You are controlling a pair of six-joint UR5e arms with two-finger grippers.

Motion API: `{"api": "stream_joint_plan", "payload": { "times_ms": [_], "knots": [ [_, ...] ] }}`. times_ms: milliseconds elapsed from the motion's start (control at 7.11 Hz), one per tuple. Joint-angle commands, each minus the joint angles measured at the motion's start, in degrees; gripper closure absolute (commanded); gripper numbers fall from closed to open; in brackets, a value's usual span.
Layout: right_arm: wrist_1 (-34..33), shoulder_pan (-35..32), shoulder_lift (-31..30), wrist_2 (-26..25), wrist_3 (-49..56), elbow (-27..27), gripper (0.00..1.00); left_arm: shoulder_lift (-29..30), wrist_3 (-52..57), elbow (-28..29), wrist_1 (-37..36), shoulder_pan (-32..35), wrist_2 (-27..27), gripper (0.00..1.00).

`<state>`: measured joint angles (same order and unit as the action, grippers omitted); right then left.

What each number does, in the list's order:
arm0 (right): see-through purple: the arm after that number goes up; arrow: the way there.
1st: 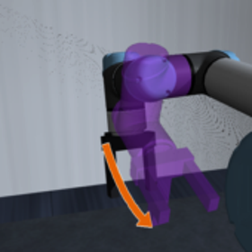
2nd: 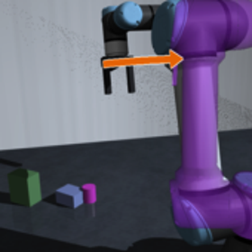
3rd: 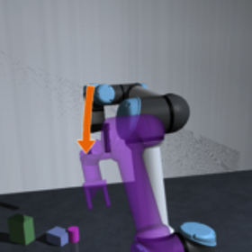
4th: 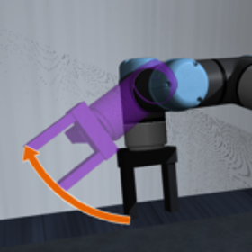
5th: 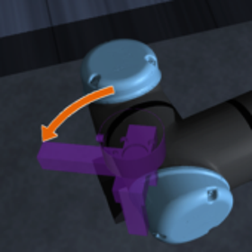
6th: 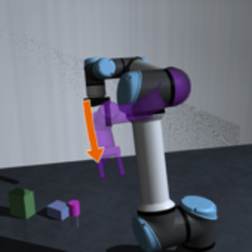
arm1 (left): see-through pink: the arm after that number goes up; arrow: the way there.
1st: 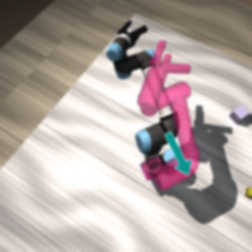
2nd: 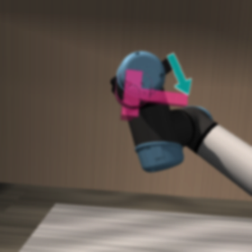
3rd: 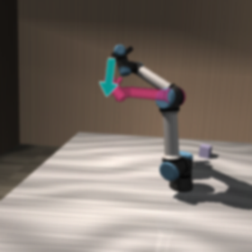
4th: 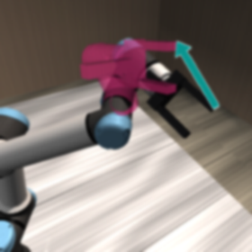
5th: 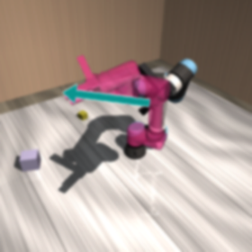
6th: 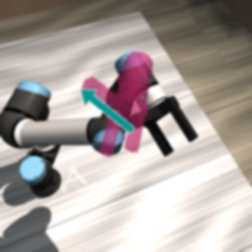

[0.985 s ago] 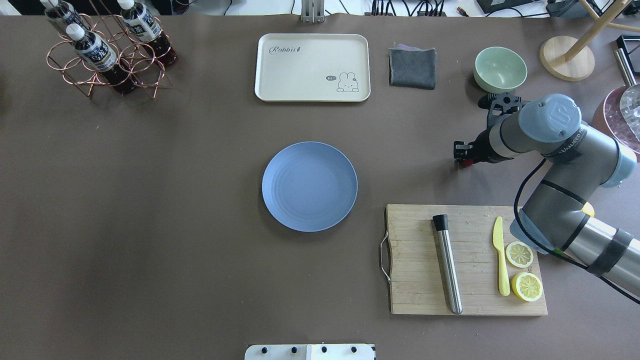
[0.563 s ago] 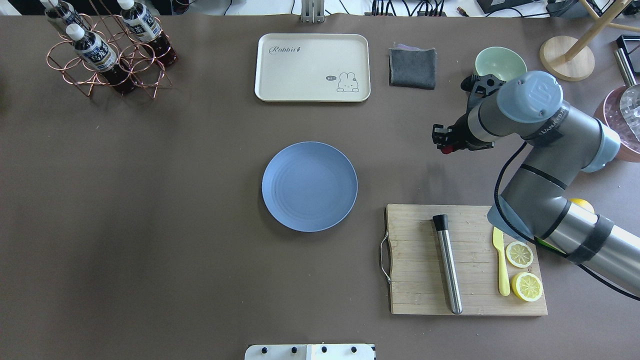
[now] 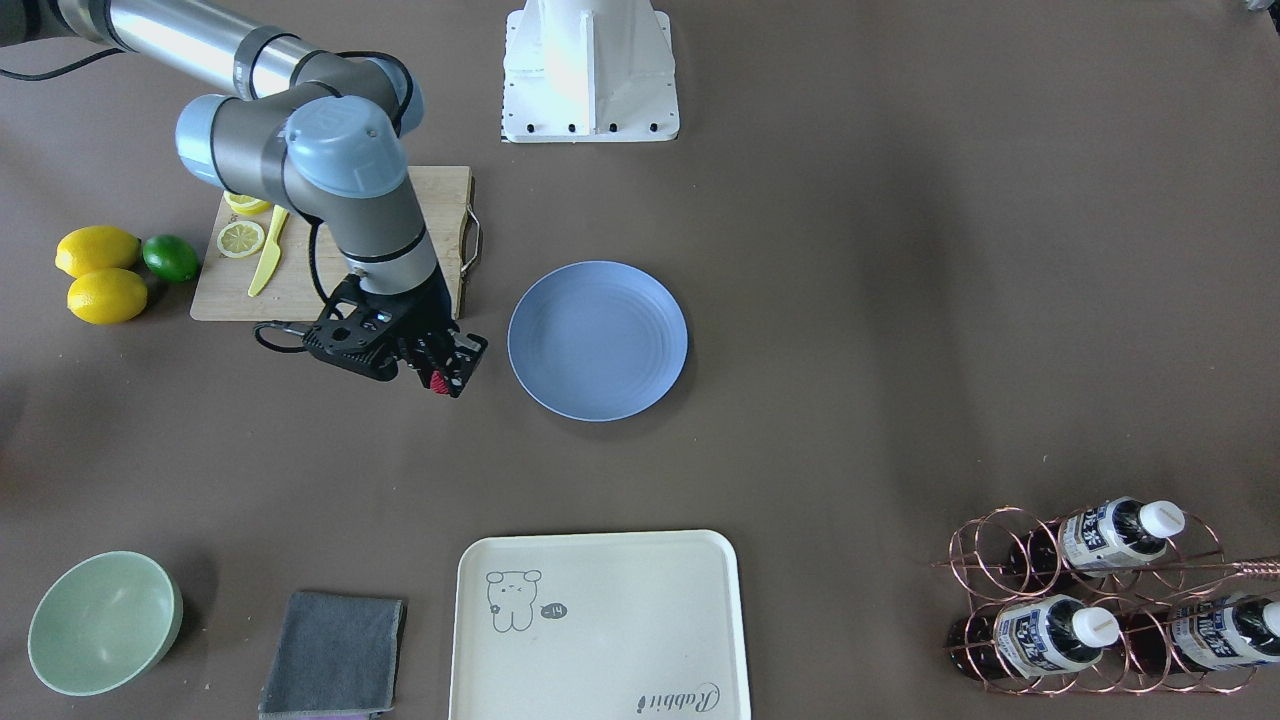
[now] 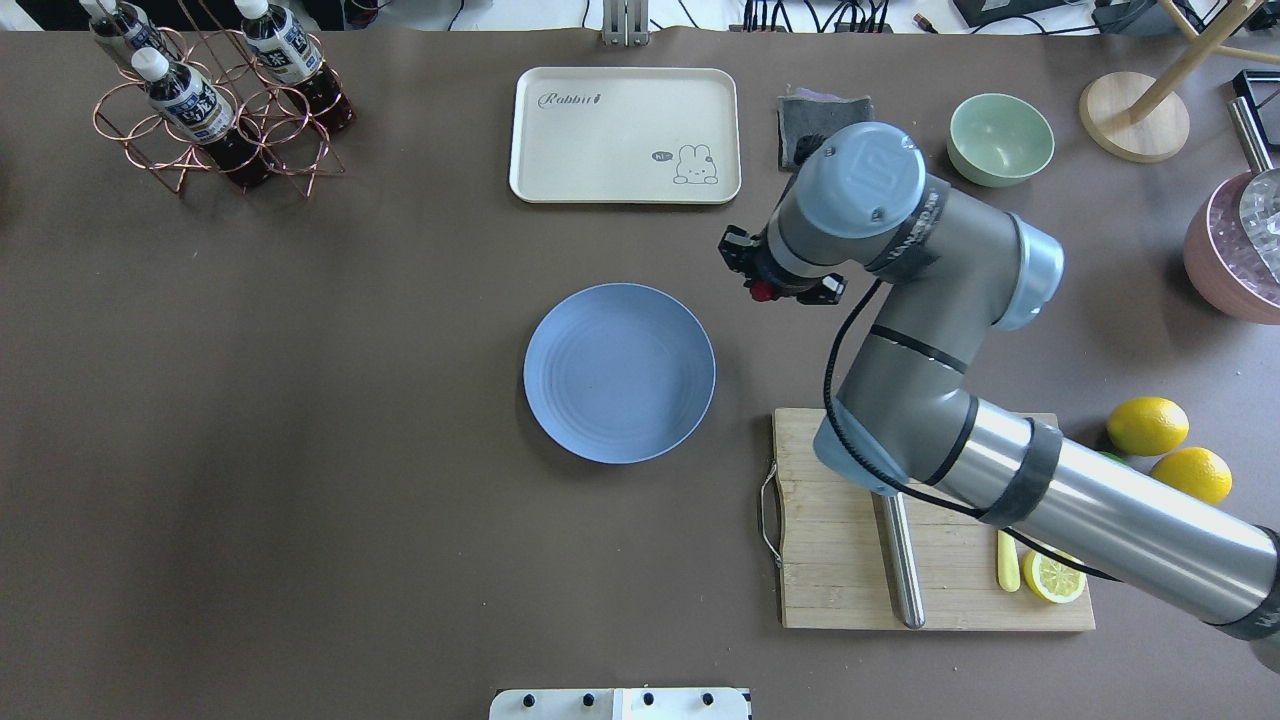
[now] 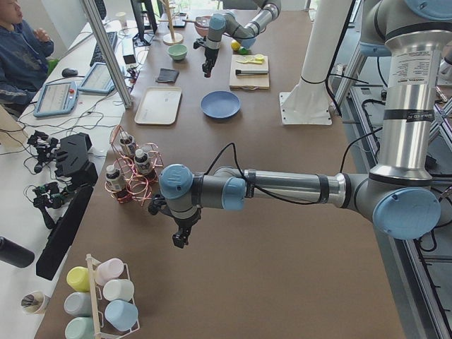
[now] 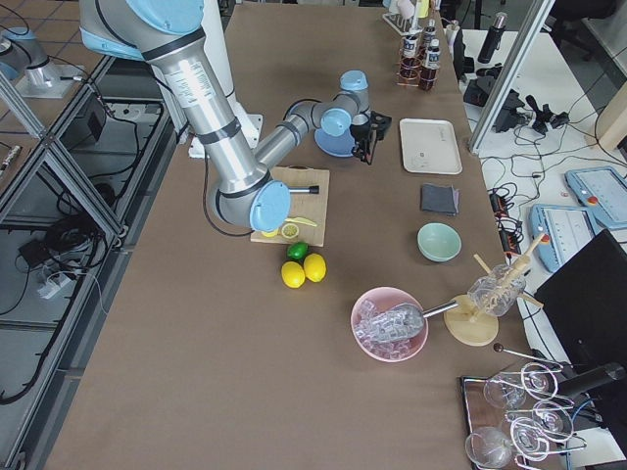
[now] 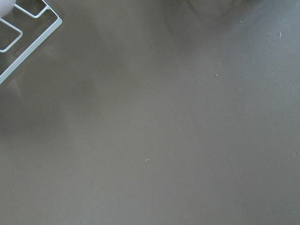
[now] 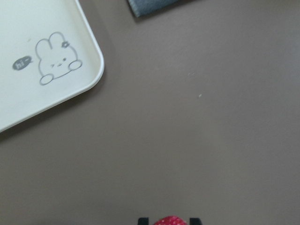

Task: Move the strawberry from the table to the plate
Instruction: 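Carry the strawberry with the right gripper over the blue plate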

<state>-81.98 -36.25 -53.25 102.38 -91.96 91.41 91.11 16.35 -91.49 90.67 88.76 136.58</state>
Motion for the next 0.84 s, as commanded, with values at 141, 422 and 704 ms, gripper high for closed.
{"api": "stream_joint_plan", "payload": {
  "times_ms": [141,422,704],
  "knots": [
    [-1.25,9.06,10.35,-10.06,-12.69,-9.41,1.00,0.03,0.09,-0.18,0.20,0.45,0.26,0.02],
    [-1.34,11.19,10.62,-10.45,-12.90,-9.41,1.00,0.03,0.00,-0.18,0.21,0.45,0.26,0.02],
    [-1.43,12.16,10.44,-10.71,-12.81,-9.50,1.00,-0.06,0.09,-0.18,0.29,0.45,0.26,0.02]
  ]
}}
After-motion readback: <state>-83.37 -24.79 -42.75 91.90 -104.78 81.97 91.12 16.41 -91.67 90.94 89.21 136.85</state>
